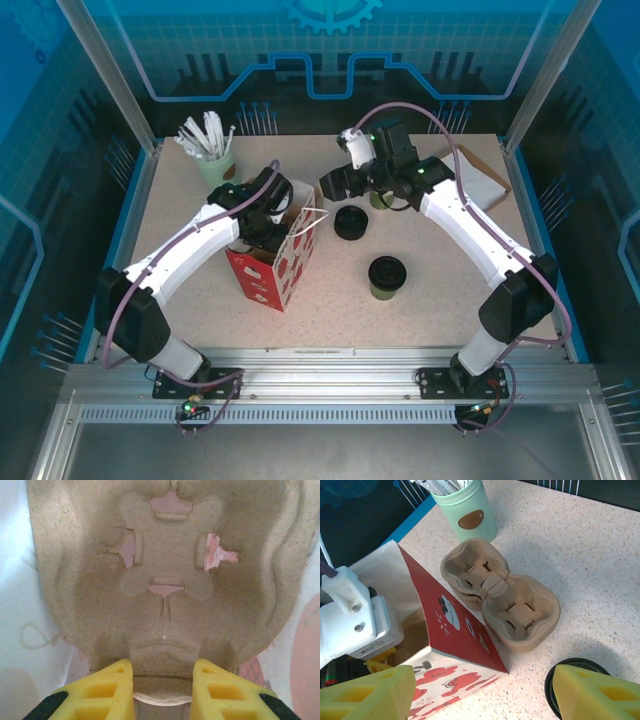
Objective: Pack the takeout coffee
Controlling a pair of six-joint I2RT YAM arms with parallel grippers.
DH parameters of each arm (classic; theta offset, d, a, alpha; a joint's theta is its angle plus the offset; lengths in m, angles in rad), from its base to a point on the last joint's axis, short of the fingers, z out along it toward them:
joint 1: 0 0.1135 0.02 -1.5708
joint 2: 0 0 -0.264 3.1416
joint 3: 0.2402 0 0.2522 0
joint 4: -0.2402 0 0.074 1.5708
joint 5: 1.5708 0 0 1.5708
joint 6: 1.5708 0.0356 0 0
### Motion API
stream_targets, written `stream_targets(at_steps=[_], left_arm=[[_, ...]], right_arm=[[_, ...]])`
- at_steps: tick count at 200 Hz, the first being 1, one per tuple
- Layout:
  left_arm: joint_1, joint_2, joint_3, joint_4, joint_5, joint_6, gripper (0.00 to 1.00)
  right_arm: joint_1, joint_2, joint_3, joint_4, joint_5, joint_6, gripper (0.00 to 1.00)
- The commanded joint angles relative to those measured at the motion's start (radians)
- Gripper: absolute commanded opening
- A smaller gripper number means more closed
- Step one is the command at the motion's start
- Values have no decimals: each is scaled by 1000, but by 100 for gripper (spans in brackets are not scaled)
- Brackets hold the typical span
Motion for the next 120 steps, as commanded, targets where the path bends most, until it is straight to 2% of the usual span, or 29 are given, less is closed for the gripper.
stream_targets(at_steps=[1,120], left_arm=[[14,26,-24,-18,-17,18,26],[18,98,-115,99,-1,0,26]], right_arm=[[-13,-46,-21,25,19,5,75],[-25,-63,-88,50,16,18,75]])
